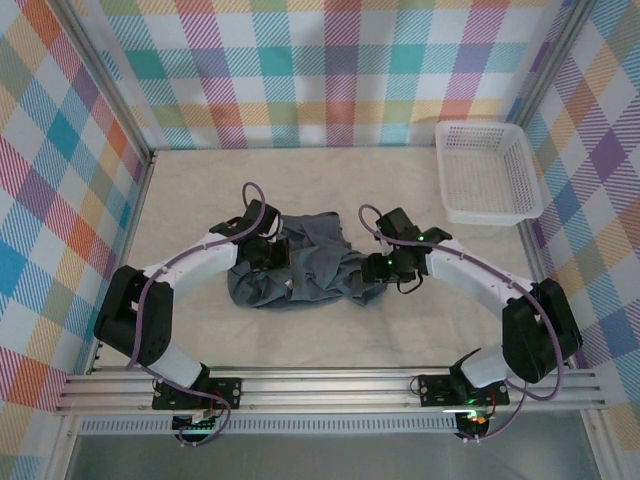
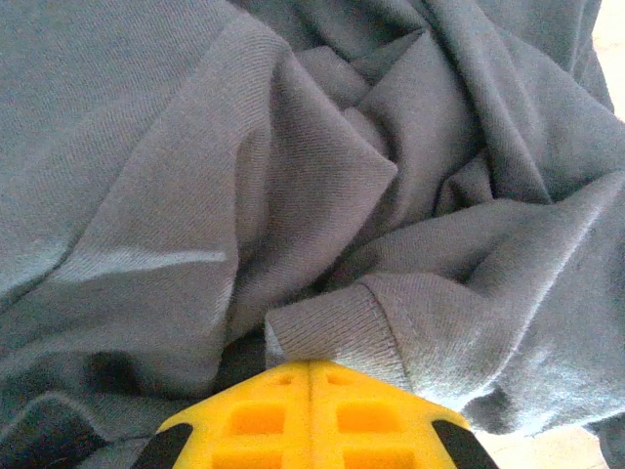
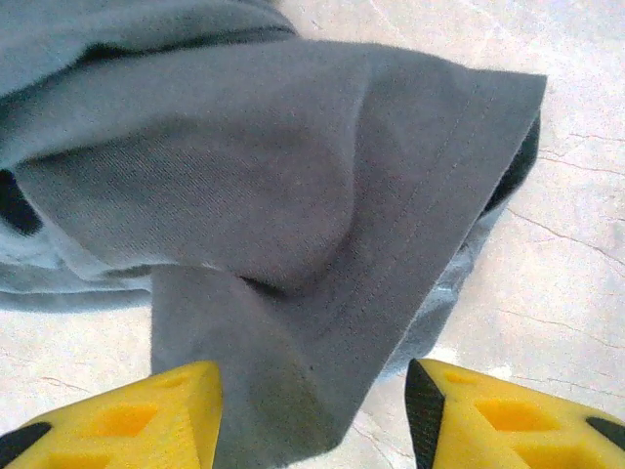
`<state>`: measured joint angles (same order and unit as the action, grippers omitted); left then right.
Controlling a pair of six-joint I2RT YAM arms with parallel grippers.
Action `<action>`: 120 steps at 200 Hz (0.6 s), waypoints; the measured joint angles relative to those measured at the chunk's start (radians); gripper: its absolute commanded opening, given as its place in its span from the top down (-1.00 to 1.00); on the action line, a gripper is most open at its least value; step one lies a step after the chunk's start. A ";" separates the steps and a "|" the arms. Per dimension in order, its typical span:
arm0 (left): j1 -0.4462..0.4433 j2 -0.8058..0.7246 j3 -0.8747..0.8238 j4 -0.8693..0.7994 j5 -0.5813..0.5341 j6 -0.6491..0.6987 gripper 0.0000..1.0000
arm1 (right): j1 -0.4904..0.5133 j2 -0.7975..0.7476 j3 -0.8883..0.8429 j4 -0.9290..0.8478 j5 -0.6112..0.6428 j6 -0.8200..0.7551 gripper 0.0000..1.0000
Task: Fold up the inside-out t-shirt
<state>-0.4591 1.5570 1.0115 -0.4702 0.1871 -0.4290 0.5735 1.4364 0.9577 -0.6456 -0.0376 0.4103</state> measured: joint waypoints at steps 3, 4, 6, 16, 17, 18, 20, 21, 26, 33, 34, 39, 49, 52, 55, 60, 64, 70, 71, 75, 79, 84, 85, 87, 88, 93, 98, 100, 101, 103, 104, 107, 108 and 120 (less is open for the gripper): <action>0.000 0.000 0.000 0.000 0.002 0.000 1.00 | 0.000 0.000 -0.002 0.002 -0.006 -0.010 0.25; 0.000 0.000 0.000 0.000 0.003 0.000 1.00 | 0.000 0.000 -0.003 0.004 -0.010 -0.004 0.25; 0.000 0.000 0.000 0.000 0.003 0.000 1.00 | 0.000 0.000 -0.005 0.006 -0.013 0.000 0.25; 0.000 0.000 0.000 0.001 0.007 0.000 1.00 | -0.001 0.001 -0.013 0.021 -0.035 -0.004 0.17; 0.000 0.000 0.000 0.001 0.007 0.000 1.00 | -0.001 0.001 -0.013 0.021 -0.037 -0.005 0.16; 0.000 0.000 0.000 0.001 0.009 0.000 1.00 | -0.001 0.002 -0.014 0.023 -0.039 -0.004 0.16; 0.000 0.000 0.000 0.001 0.010 0.000 1.00 | 0.000 0.003 -0.014 0.024 -0.043 -0.003 0.11; 0.000 0.000 0.000 0.001 0.011 0.000 1.00 | 0.000 0.004 -0.014 0.024 -0.043 -0.003 0.09; 0.000 0.000 0.000 0.002 0.014 0.000 1.00 | -0.001 0.008 -0.014 0.029 -0.055 -0.004 0.06; 0.000 0.000 0.000 0.003 0.018 0.000 1.00 | 0.000 0.014 -0.014 0.034 -0.061 -0.003 0.07; 0.000 0.000 0.000 0.003 0.020 0.000 1.00 | 0.000 0.015 -0.014 0.035 -0.061 -0.006 0.08; 0.000 0.000 0.000 0.003 0.023 0.000 1.00 | 0.000 0.019 -0.014 0.039 -0.062 -0.004 0.10; 0.000 -0.002 -0.002 0.005 0.031 0.000 1.00 | 0.000 0.029 -0.014 0.050 -0.065 -0.005 0.28; 0.000 -0.002 -0.003 0.006 0.032 0.000 1.00 | -0.001 0.032 -0.014 0.052 -0.065 -0.005 0.36; 0.000 -0.004 -0.004 0.007 0.034 0.000 1.00 | 0.000 0.034 -0.014 0.054 -0.065 -0.005 0.41; 0.000 -0.006 -0.007 0.010 0.039 0.000 1.00 | 0.000 0.038 -0.014 0.061 -0.065 -0.002 0.58; 0.000 -0.008 -0.010 0.011 0.044 0.000 1.00 | 0.000 0.039 -0.014 0.063 -0.064 -0.007 0.69; 0.000 -0.012 -0.014 0.013 0.051 0.000 1.00 | 0.000 0.039 -0.014 0.066 -0.064 -0.006 0.85; 0.000 -0.014 -0.016 0.013 0.055 0.000 1.00 | 0.000 0.039 -0.014 0.067 -0.063 -0.005 0.88; 0.000 -0.019 -0.021 0.016 0.066 0.000 1.00 | 0.000 0.039 -0.014 0.069 -0.064 -0.010 0.98; 0.000 -0.023 -0.026 0.020 0.072 0.000 0.97 | 0.000 0.038 -0.014 0.072 -0.062 -0.003 1.00; 0.000 -0.031 -0.036 0.027 0.092 -0.002 0.88 | -0.001 0.037 -0.014 0.073 -0.062 -0.010 1.00; 0.000 -0.034 -0.039 0.031 0.098 -0.002 0.87 | -0.001 0.037 -0.014 0.074 -0.061 -0.007 1.00; 0.000 -0.037 -0.043 0.034 0.103 -0.003 0.82 | -0.001 0.037 -0.014 0.073 -0.060 -0.006 1.00; 0.000 -0.039 -0.045 0.035 0.108 -0.005 0.79 | -0.001 0.037 -0.014 0.073 -0.061 -0.006 1.00; -0.001 -0.052 -0.058 0.041 0.131 -0.010 0.63 | -0.001 0.032 -0.014 0.072 -0.061 -0.006 1.00; -0.004 -0.065 -0.072 0.048 0.153 -0.019 0.39 | -0.001 0.027 -0.014 0.070 -0.061 -0.004 1.00; -0.004 -0.072 -0.079 0.049 0.166 -0.020 0.31 | -0.001 0.026 -0.014 0.069 -0.061 -0.007 1.00; -0.004 -0.072 -0.079 0.049 0.166 -0.020 0.24 | -0.001 0.026 -0.014 0.069 -0.061 -0.007 1.00; -0.006 -0.077 -0.083 0.050 0.173 -0.019 0.14 | -0.001 0.019 -0.014 0.069 -0.062 -0.005 1.00; -0.008 -0.080 -0.085 0.051 0.176 -0.024 0.12 | -0.001 0.019 -0.014 0.069 -0.062 -0.005 1.00; -0.012 -0.088 -0.093 0.053 0.188 -0.028 -0.01 | -0.001 0.009 -0.014 0.068 -0.065 -0.006 1.00; -0.012 -0.090 -0.094 0.053 0.191 -0.029 -0.04 | -0.001 0.007 -0.014 0.068 -0.066 -0.006 1.00; -0.027 -0.107 -0.108 0.060 0.221 -0.037 -0.30 | -0.001 -0.032 -0.013 0.069 -0.083 -0.004 1.00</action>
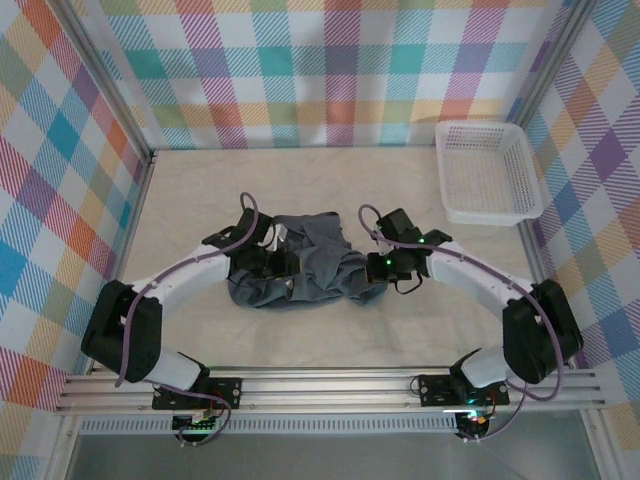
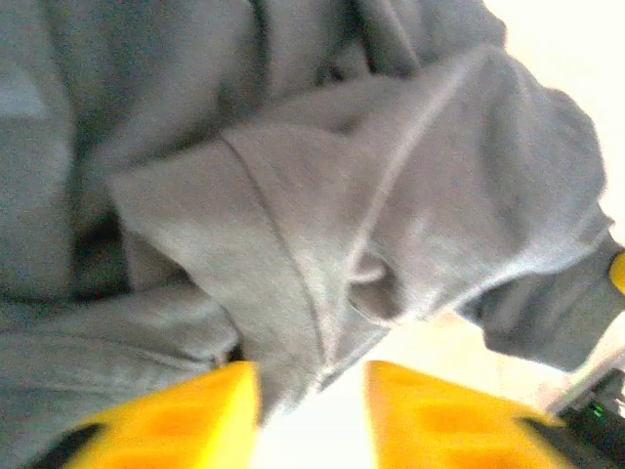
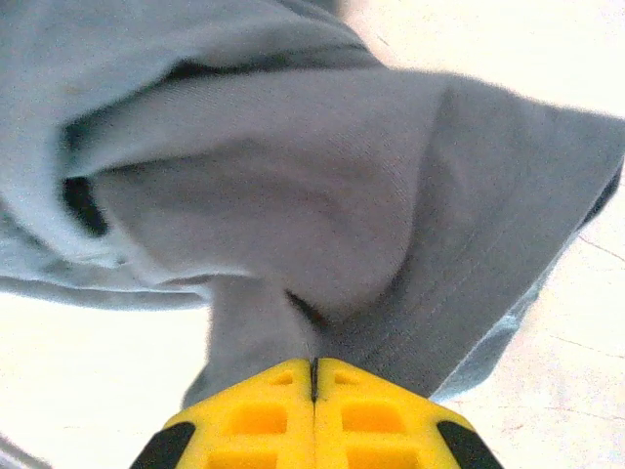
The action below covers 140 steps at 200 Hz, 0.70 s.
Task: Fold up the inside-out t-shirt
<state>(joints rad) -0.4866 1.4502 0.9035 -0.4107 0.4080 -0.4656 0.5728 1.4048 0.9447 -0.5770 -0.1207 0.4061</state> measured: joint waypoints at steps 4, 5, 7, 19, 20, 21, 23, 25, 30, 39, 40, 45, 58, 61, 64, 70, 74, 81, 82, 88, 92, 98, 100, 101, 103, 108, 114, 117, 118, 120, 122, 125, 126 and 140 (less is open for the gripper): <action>-0.008 -0.001 -0.002 0.001 0.011 -0.006 -0.33 | 0.000 -0.014 0.003 0.000 -0.007 0.001 1.00; -0.010 -0.001 -0.002 0.002 0.012 -0.003 -0.33 | 0.000 -0.019 0.004 0.000 -0.010 0.001 1.00; -0.015 -0.001 -0.003 0.003 0.014 -0.003 -0.34 | 0.000 -0.026 0.005 0.000 -0.015 0.001 1.00; -0.040 0.011 -0.004 0.018 0.022 -0.016 -0.31 | 0.000 -0.069 0.020 0.008 -0.046 0.005 1.00; -0.043 0.014 -0.004 0.020 0.021 -0.016 -0.30 | 0.000 -0.073 0.022 0.009 -0.049 0.006 1.00; -0.045 0.016 -0.004 0.022 0.021 -0.017 -0.28 | 0.000 -0.075 0.024 0.010 -0.051 0.006 1.00; -0.049 0.019 -0.004 0.026 0.018 -0.017 -0.26 | 0.000 -0.080 0.028 0.011 -0.056 0.007 1.00; -0.052 0.024 -0.004 0.031 0.018 -0.017 -0.21 | 0.000 -0.086 0.033 0.013 -0.061 0.008 1.00; -0.058 0.040 -0.003 0.038 0.009 -0.019 -0.08 | 0.000 -0.093 0.040 0.016 -0.069 0.009 1.00; -0.068 0.087 -0.002 0.056 -0.020 -0.031 0.28 | 0.000 -0.114 0.068 0.027 -0.084 0.018 1.00; -0.068 0.087 -0.002 0.056 -0.020 -0.031 0.36 | 0.000 -0.116 0.070 0.029 -0.084 0.019 1.00; -0.070 0.116 0.001 0.061 -0.031 -0.028 0.69 | 0.000 -0.124 0.080 0.037 -0.084 0.024 1.00; -0.064 0.182 0.005 0.079 -0.061 -0.040 1.00 | 0.000 -0.152 0.101 0.045 -0.063 0.039 1.00; -0.060 0.195 0.006 0.080 -0.068 -0.040 1.00 | 0.000 -0.161 0.105 0.044 -0.053 0.043 1.00; -0.058 0.201 0.006 0.082 -0.070 -0.042 1.00 | 0.000 -0.167 0.109 0.044 -0.044 0.048 1.00; -0.047 0.211 0.007 0.081 -0.080 -0.042 1.00 | 0.000 -0.186 0.117 0.039 -0.022 0.053 1.00; -0.039 0.211 0.008 0.078 -0.084 -0.043 1.00 | 0.000 -0.196 0.122 0.035 -0.009 0.054 1.00; -0.021 0.198 0.016 0.064 -0.092 -0.044 1.00 | 0.000 -0.219 0.135 0.026 0.019 0.058 1.00; -0.017 0.195 0.018 0.058 -0.092 -0.044 1.00 | 0.000 -0.222 0.137 0.025 0.022 0.058 1.00; 0.000 0.177 0.028 0.046 -0.102 -0.043 1.00 | 0.000 -0.242 0.150 0.018 0.042 0.059 1.00; 0.023 0.152 0.050 0.019 -0.116 -0.039 1.00 | 0.000 -0.253 0.159 0.013 0.054 0.059 1.00; 0.049 0.124 0.086 -0.027 -0.131 -0.035 1.00 | 0.000 -0.272 0.176 0.003 0.069 0.058 1.00; 0.066 0.097 0.117 -0.054 -0.149 -0.030 1.00 | 0.000 -0.282 0.184 0.001 0.074 0.057 1.00; 0.074 0.093 0.124 -0.059 -0.151 -0.029 1.00 | 0.000 -0.287 0.189 -0.001 0.077 0.057 1.00; 0.081 0.084 0.141 -0.070 -0.158 -0.026 1.00 | 0.000 -0.292 0.194 -0.001 0.080 0.057 1.00; 0.102 0.052 0.180 -0.089 -0.174 -0.019 1.00 | 0.000 -0.309 0.212 -0.004 0.088 0.056 1.00; 0.129 0.003 0.269 -0.128 -0.208 -0.003 1.00 | 0.000 -0.335 0.235 0.000 0.091 0.052 1.00; 0.137 -0.013 0.301 -0.141 -0.221 0.006 1.00 | 0.000 -0.339 0.238 0.001 0.090 0.051 1.00; 0.145 -0.026 0.331 -0.152 -0.232 0.011 1.00 | 0.000 -0.343 0.242 0.003 0.089 0.049 1.00; 0.150 -0.033 0.356 -0.158 -0.240 0.015 1.00 | 0.000 -0.356 0.250 0.008 0.085 0.045 1.00; 0.156 -0.043 0.388 -0.168 -0.252 0.022 1.00 | -0.001 -0.365 0.256 0.012 0.083 0.042 1.00; 0.161 -0.054 0.428 -0.178 -0.264 0.028 1.00 | -0.001 -0.379 0.264 0.019 0.075 0.036 1.00; 0.163 -0.060 0.451 -0.180 -0.270 0.031 1.00 | -0.001 -0.383 0.266 0.023 0.071 0.035 1.00; 0.169 -0.105 0.678 -0.192 -0.339 0.071 1.00 | -0.002 -0.447 0.280 0.097 -0.001 0.014 1.00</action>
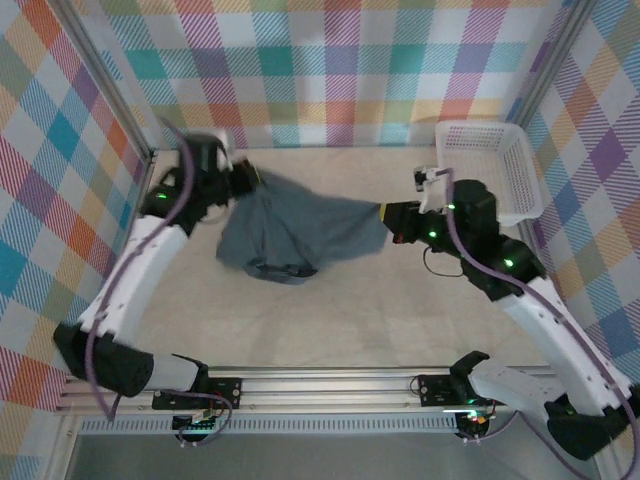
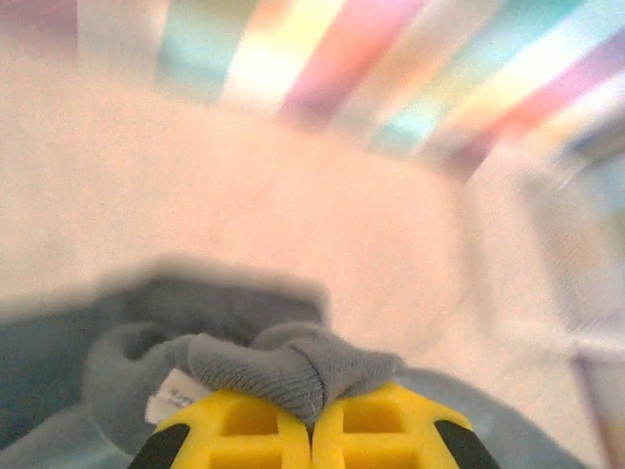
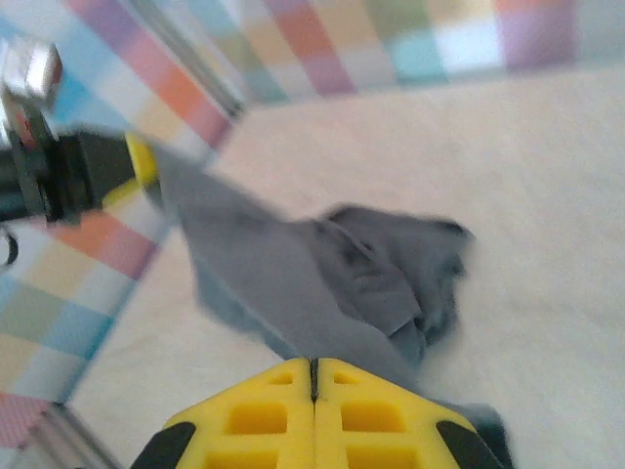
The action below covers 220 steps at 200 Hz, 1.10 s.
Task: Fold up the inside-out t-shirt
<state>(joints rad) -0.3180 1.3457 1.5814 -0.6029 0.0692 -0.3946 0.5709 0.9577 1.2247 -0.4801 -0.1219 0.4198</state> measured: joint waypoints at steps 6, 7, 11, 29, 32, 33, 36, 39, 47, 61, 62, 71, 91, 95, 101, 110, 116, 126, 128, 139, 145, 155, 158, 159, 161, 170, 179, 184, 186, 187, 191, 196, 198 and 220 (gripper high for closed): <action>0.000 -0.009 0.096 0.001 -0.028 0.019 1.00 | 0.000 -0.019 0.004 0.027 -0.030 -0.006 1.00; 0.000 -0.010 0.105 0.003 -0.031 0.021 1.00 | 0.000 -0.022 0.005 0.031 -0.035 -0.007 1.00; -0.002 -0.010 0.166 0.004 -0.049 0.033 1.00 | 0.000 -0.032 0.010 0.047 -0.058 -0.010 1.00; -0.002 0.006 0.324 0.008 -0.084 0.072 1.00 | 0.000 -0.050 0.047 0.110 -0.158 -0.013 1.00; -0.002 0.012 0.343 0.010 -0.084 0.078 1.00 | 0.000 -0.050 0.060 0.117 -0.180 -0.013 1.00; -0.002 0.012 0.343 0.010 -0.084 0.078 1.00 | 0.000 -0.050 0.060 0.117 -0.180 -0.013 1.00; -0.002 0.018 0.356 0.015 -0.084 0.080 1.00 | 0.000 -0.049 0.064 0.124 -0.191 -0.013 1.00; -0.002 0.032 0.375 0.027 -0.084 0.087 1.00 | 0.000 -0.046 0.078 0.137 -0.212 -0.009 1.00; -0.002 0.057 0.395 0.043 -0.075 0.097 1.00 | 0.000 -0.042 0.097 0.156 -0.242 -0.005 1.00; -0.008 0.122 0.423 0.076 -0.050 0.104 1.00 | 0.000 -0.041 0.116 0.182 -0.278 0.013 1.00; -0.008 0.128 0.425 0.077 -0.048 0.105 1.00 | 0.000 -0.042 0.118 0.188 -0.283 0.016 1.00; -0.011 0.190 0.459 0.088 -0.031 0.111 1.00 | 0.000 -0.043 0.125 0.203 -0.298 0.030 1.00; -0.032 0.352 0.519 0.103 -0.002 0.134 1.00 | 0.000 -0.040 0.132 0.230 -0.311 0.048 1.00; -0.037 0.378 0.533 0.102 0.002 0.139 1.00 | 0.000 -0.038 0.132 0.233 -0.311 0.048 1.00; -0.045 0.426 0.557 0.102 0.005 0.145 1.00 | 0.000 -0.032 0.132 0.237 -0.310 0.053 1.00; -0.058 0.500 0.597 0.102 0.010 0.156 0.97 | 0.000 -0.019 0.131 0.240 -0.305 0.063 1.00; -0.069 0.550 0.633 0.098 0.011 0.161 0.85 | 0.000 -0.008 0.131 0.242 -0.292 0.071 1.00; -0.079 0.612 0.678 0.095 0.010 0.168 0.58 | 0.000 0.011 0.129 0.245 -0.263 0.089 1.00; -0.082 0.641 0.702 0.090 0.009 0.174 0.51 | 0.000 0.018 0.128 0.244 -0.249 0.095 1.00; -0.087 0.723 0.794 0.061 0.003 0.180 0.20 | 0.000 0.043 0.126 0.230 -0.174 0.125 1.00; -0.087 0.787 0.863 0.039 -0.004 0.182 0.10 | 0.000 0.061 0.128 0.210 -0.118 0.148 1.00; -0.084 0.872 0.960 0.014 -0.010 0.194 0.00 | -0.001 0.098 0.144 0.153 -0.024 0.177 1.00; -0.083 0.885 0.972 0.006 -0.011 0.188 -0.02 | -0.002 0.108 0.149 0.140 -0.005 0.183 1.00; -0.083 0.885 0.972 0.006 -0.011 0.188 -0.02 | -0.002 0.114 0.152 0.135 0.007 0.188 1.00; -0.082 0.893 0.979 -0.001 -0.010 0.192 -0.03 | -0.002 0.125 0.156 0.121 0.030 0.195 1.00; -0.081 0.915 0.979 -0.037 -0.010 0.200 -0.05 | -0.011 0.158 0.170 0.078 0.094 0.217 1.00; -0.082 0.903 0.931 -0.059 -0.010 0.204 -0.07 | -0.046 0.202 0.173 0.025 0.125 0.256 1.00; -0.086 0.877 0.869 -0.061 -0.010 0.208 -0.09 | -0.068 0.221 0.172 -0.002 0.139 0.274 1.00; -0.086 0.855 0.824 -0.052 -0.010 0.209 -0.09 | -0.079 0.228 0.169 -0.009 0.138 0.286 1.00; -0.087 0.846 0.807 -0.048 -0.010 0.210 -0.10 | -0.088 0.232 0.167 -0.010 0.137 0.290 1.00; -0.088 0.796 0.702 -0.030 -0.011 0.211 -0.11 | -0.113 0.242 0.156 -0.012 0.138 0.306 1.00; -0.092 0.729 0.576 -0.010 -0.015 0.212 -0.11 | -0.134 0.252 0.142 -0.016 0.136 0.325 1.00; -0.094 0.701 0.525 -0.013 -0.017 0.212 -0.11 | -0.146 0.256 0.132 -0.018 0.134 0.330 1.00; -0.127 0.418 0.089 -0.001 -0.058 0.181 -0.07 | -0.218 0.284 0.060 -0.061 0.129 0.386 1.00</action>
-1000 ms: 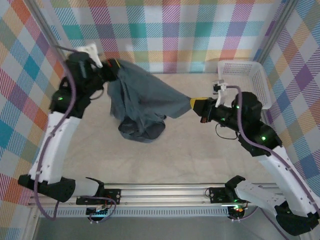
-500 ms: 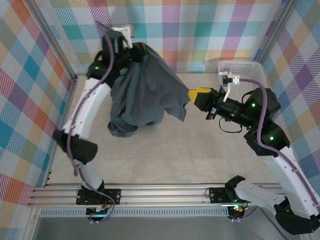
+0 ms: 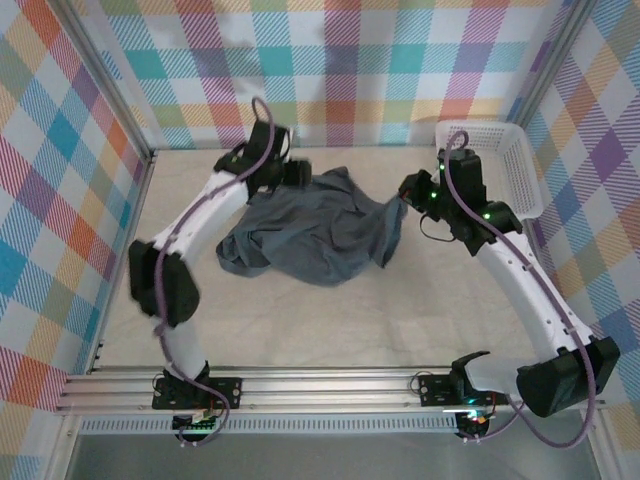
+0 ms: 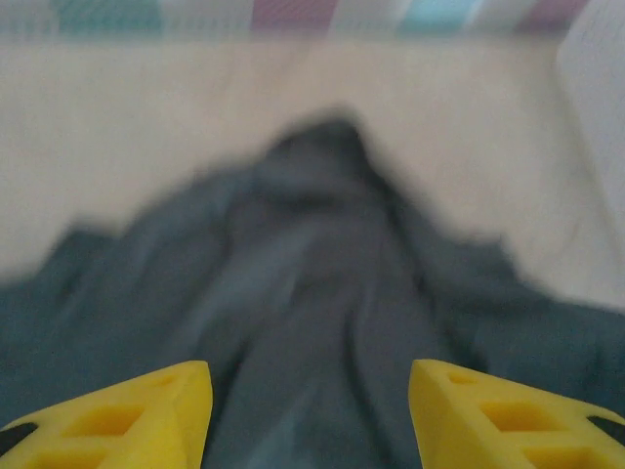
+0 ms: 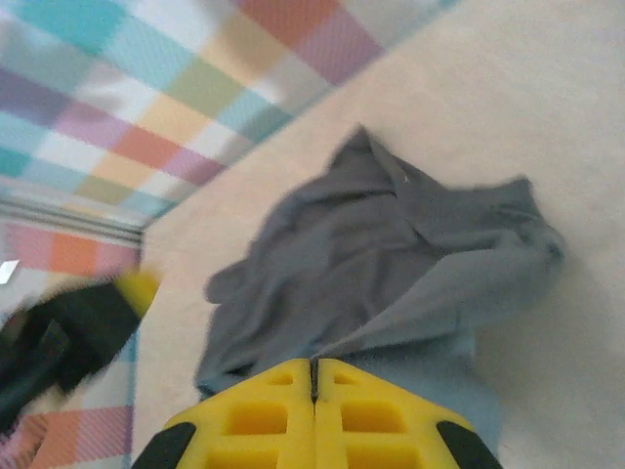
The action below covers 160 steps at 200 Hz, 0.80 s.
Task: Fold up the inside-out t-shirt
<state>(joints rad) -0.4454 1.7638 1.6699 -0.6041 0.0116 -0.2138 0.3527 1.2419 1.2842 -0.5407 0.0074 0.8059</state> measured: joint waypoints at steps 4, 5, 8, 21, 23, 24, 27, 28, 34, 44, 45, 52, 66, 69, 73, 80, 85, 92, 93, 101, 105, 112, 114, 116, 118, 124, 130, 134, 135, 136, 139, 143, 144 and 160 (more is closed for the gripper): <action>-0.005 -0.046 -0.065 -0.001 -0.009 -0.015 -0.06 | -0.002 0.003 -0.008 -0.006 -0.002 0.003 1.00; -0.006 -0.060 -0.080 0.003 -0.012 -0.019 -0.05 | -0.002 0.003 -0.010 -0.006 -0.004 0.004 1.00; -0.010 -0.095 -0.125 0.006 -0.019 -0.026 -0.05 | -0.001 0.004 -0.013 -0.009 -0.007 0.008 1.00; -0.024 -0.261 -0.335 0.014 -0.034 -0.087 -0.04 | 0.001 0.007 -0.019 -0.020 -0.026 0.016 1.00; -0.024 -0.277 -0.355 0.013 -0.035 -0.093 -0.04 | 0.002 0.007 -0.019 -0.021 -0.028 0.018 1.00; -0.024 -0.277 -0.355 0.013 -0.035 -0.093 -0.04 | 0.001 0.007 -0.019 -0.020 -0.029 0.018 1.00; -0.023 -0.302 -0.387 0.005 -0.039 -0.105 -0.03 | 0.001 0.006 -0.019 -0.020 -0.034 0.018 1.00; -0.023 -0.309 -0.396 0.003 -0.041 -0.111 -0.03 | 0.001 0.006 -0.019 -0.020 -0.034 0.018 1.00; -0.022 -0.345 -0.451 0.016 -0.048 -0.132 -0.03 | 0.002 0.006 -0.019 -0.020 -0.043 0.018 1.00; -0.016 -0.407 -0.581 0.054 -0.069 -0.176 -0.03 | 0.002 0.006 -0.019 -0.020 -0.058 0.018 1.00; -0.016 -0.410 -0.589 0.054 -0.070 -0.179 -0.03 | 0.002 0.006 -0.019 -0.020 -0.060 0.018 1.00; -0.012 -0.424 -0.653 0.052 -0.085 -0.203 -0.03 | 0.002 0.006 -0.019 -0.020 -0.072 0.018 1.00; -0.001 -0.400 -0.732 0.046 -0.109 -0.246 -0.03 | 0.002 0.007 -0.019 -0.020 -0.089 0.018 1.00; 0.006 -0.389 -0.742 0.045 -0.109 -0.254 -0.03 | 0.002 0.008 -0.019 -0.020 -0.094 0.018 1.00; 0.014 -0.373 -0.752 0.046 -0.109 -0.268 -0.03 | 0.002 0.009 -0.019 -0.020 -0.100 0.018 1.00; 0.031 -0.344 -0.761 0.052 -0.108 -0.290 -0.04 | 0.002 0.010 -0.019 -0.019 -0.107 0.019 1.00; 0.047 -0.317 -0.766 0.061 -0.107 -0.304 -0.06 | 0.002 0.013 -0.019 -0.019 -0.114 0.021 1.00; 0.069 -0.281 -0.766 0.071 -0.106 -0.323 -0.12 | 0.002 0.014 -0.019 -0.018 -0.122 0.023 1.00; 0.072 -0.277 -0.766 0.073 -0.106 -0.327 -0.13 | 0.002 0.016 -0.019 -0.018 -0.123 0.024 1.00; 0.090 -0.241 -0.766 0.091 -0.099 -0.346 -0.18 | 0.002 0.019 -0.019 -0.018 -0.129 0.025 1.00; 0.098 -0.226 -0.766 0.105 -0.094 -0.349 -0.20 | 0.002 0.020 -0.019 -0.018 -0.134 0.025 1.00; 0.110 -0.200 -0.766 0.125 -0.082 -0.362 -0.25 | 0.002 0.021 -0.019 -0.018 -0.137 0.025 1.00; 0.114 -0.189 -0.766 0.134 -0.080 -0.366 -0.26 | 0.002 0.022 -0.019 -0.018 -0.138 0.025 1.00; 0.116 -0.182 -0.766 0.141 -0.076 -0.372 -0.26 | 0.002 0.022 -0.019 -0.018 -0.139 0.025 1.00; 0.117 -0.176 -0.766 0.146 -0.073 -0.371 -0.26 | 0.002 0.022 -0.019 -0.018 -0.140 0.025 1.00; 0.121 -0.158 -0.766 0.164 -0.065 -0.378 -0.26 | 0.002 0.022 -0.019 -0.018 -0.142 0.025 1.00; 0.121 -0.137 -0.766 0.183 -0.056 -0.383 -0.26 | 0.002 0.022 -0.019 -0.018 -0.144 0.025 1.00; 0.122 -0.125 -0.766 0.195 -0.050 -0.386 -0.23 | 0.002 0.022 -0.019 -0.018 -0.145 0.025 1.00; 0.123 -0.121 -0.766 0.198 -0.049 -0.386 -0.22 | 0.002 0.022 -0.019 -0.018 -0.145 0.025 1.00; 0.123 -0.117 -0.765 0.200 -0.049 -0.387 -0.20 | 0.002 0.022 -0.019 -0.018 -0.146 0.025 1.00; 0.123 -0.111 -0.763 0.204 -0.049 -0.389 -0.15 | 0.002 0.022 -0.019 -0.018 -0.148 0.025 1.00; 0.124 -0.103 -0.757 0.208 -0.049 -0.393 -0.06 | 0.002 0.022 -0.019 -0.018 -0.148 0.025 1.00; 0.124 -0.103 -0.757 0.208 -0.049 -0.393 -0.03 | 0.002 0.022 -0.019 -0.018 -0.148 0.025 1.00; 0.124 -0.084 -0.737 0.249 -0.028 -0.411 0.87 | 0.002 0.021 -0.019 -0.019 -0.151 0.025 1.00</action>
<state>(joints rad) -0.3210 1.6802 0.9333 -0.3546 -0.0162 -0.6247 0.3546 1.2633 1.2655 -0.5602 -0.1432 0.8307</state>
